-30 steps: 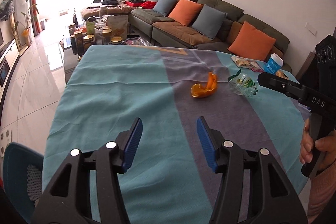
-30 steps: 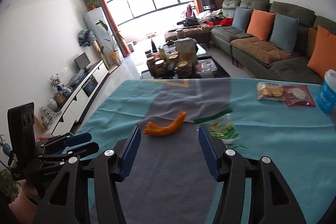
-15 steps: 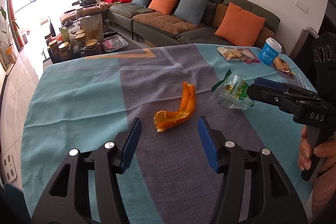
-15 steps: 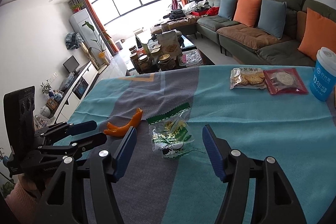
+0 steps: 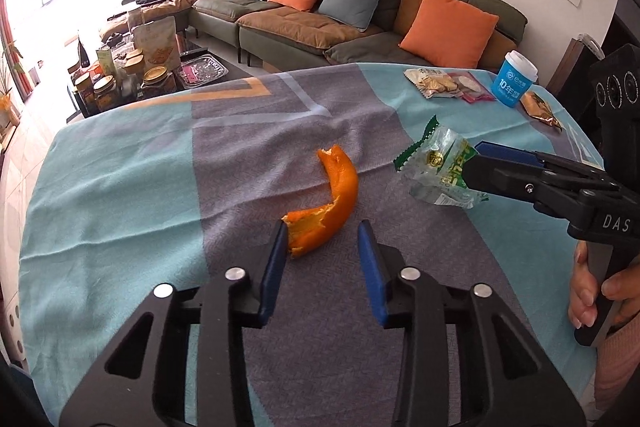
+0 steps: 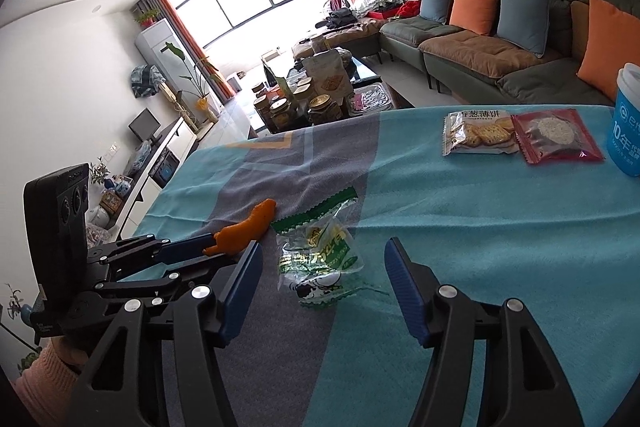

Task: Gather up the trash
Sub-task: 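Grasp the second orange peel with the left tool while the right tool grasps the green-printed wrapper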

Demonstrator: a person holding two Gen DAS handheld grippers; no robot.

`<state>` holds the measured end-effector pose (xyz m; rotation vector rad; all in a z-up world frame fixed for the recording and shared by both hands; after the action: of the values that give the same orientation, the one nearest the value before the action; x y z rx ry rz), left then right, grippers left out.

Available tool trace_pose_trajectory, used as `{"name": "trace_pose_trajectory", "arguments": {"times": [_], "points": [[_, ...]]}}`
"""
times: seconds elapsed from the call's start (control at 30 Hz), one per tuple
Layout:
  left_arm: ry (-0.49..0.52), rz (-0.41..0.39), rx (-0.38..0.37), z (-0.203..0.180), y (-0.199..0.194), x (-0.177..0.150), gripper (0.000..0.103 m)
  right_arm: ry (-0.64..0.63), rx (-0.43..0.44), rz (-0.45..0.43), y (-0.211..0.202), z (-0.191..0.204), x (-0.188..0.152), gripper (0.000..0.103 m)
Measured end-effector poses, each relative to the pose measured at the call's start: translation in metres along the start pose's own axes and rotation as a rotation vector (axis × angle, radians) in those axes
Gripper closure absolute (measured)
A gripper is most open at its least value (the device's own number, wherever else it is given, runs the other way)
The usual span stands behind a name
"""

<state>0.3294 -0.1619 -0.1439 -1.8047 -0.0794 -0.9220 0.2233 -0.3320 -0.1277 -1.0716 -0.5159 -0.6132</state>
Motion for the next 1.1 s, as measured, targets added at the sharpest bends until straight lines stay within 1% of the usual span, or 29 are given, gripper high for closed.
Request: {"name": "trace_pose_trajectory", "arguments": {"times": [0.03, 0.1, 0.13, 0.23, 0.27, 0.3, 0.37, 0.43, 0.47, 0.53, 0.7, 0.87, 1.1], "points": [[-0.003, -0.001, 0.0, 0.001, -0.001, 0.0, 0.078, -0.001, -0.002, 0.002, 0.0, 0.0, 0.0, 0.048], [-0.005, -0.005, 0.003, 0.001, -0.001, -0.001, 0.083, 0.003, 0.001, 0.006, 0.001, -0.001, 0.0, 0.052], [-0.003, -0.006, 0.004, 0.0, -0.001, -0.001, 0.087, 0.002, 0.002, 0.009, 0.002, -0.001, 0.0, 0.058], [0.012, -0.011, 0.01, -0.004, -0.004, -0.004, 0.092, 0.001, 0.007, 0.016, 0.002, -0.001, -0.003, 0.063], [0.016, -0.015, 0.012, -0.006, -0.006, -0.005, 0.092, 0.0, 0.009, 0.017, 0.002, 0.0, -0.003, 0.066], [0.02, -0.018, 0.012, -0.008, -0.007, -0.005, 0.094, 0.001, 0.012, 0.017, 0.002, 0.0, -0.004, 0.071], [0.029, -0.031, 0.02, -0.012, -0.011, -0.007, 0.095, 0.005, 0.019, 0.019, 0.002, -0.001, -0.004, 0.076], [0.034, -0.04, 0.026, -0.016, -0.015, -0.009, 0.095, 0.008, 0.028, 0.02, 0.002, -0.001, -0.004, 0.083], [0.04, -0.046, 0.028, -0.017, -0.018, -0.01, 0.095, 0.009, 0.031, 0.021, 0.002, -0.001, -0.004, 0.085], [0.044, -0.054, 0.03, -0.02, -0.023, -0.012, 0.095, 0.009, 0.039, 0.021, 0.001, 0.0, -0.005, 0.091], [0.029, -0.079, 0.025, -0.017, -0.042, -0.021, 0.095, 0.004, 0.055, 0.007, -0.004, 0.005, -0.007, 0.091], [0.016, -0.096, 0.019, -0.013, -0.065, -0.036, 0.096, 0.011, 0.088, 0.004, -0.012, 0.007, -0.012, 0.091], [-0.006, -0.117, 0.011, -0.007, -0.103, -0.07, 0.096, -0.003, 0.136, 0.006, -0.023, 0.021, -0.023, 0.091]]}}
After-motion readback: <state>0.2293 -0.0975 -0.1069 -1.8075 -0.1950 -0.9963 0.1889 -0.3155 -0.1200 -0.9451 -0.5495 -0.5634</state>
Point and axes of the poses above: each gripper's, at about its wrist camera, not at the fingertips, and y roughly the way its jaws point, z to its left, x to its top, the point moved 3 cm from there along y, roughly the way its jaws point, and after that the axes turned 1 degree about -x, right-handed, at the moved point
